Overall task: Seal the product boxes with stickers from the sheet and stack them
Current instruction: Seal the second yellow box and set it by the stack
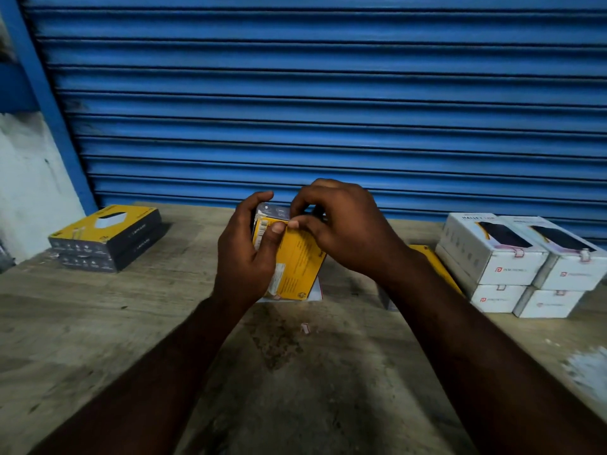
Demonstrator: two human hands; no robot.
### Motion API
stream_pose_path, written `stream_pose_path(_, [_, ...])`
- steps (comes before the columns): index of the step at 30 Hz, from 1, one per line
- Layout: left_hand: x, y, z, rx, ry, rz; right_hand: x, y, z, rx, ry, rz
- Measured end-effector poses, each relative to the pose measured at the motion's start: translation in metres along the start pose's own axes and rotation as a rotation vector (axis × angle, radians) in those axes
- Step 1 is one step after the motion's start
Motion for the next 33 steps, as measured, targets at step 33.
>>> stream_pose_path(33, [-0.0007,-0.0004,-0.0017,-0.006,-0.003,0.001,-0.0031,0.0016,-0.0058,-0.028,-0.024,-0.088])
Point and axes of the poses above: each hand's wrist, its own x-axis towards the middle knuckle, its own y-axis out of the back of the hand, z = x × y, the point moved 3 cm from there along x, towards the middle knuckle, and after that the axes turned 11 degrees about x, right-handed, at the moved point
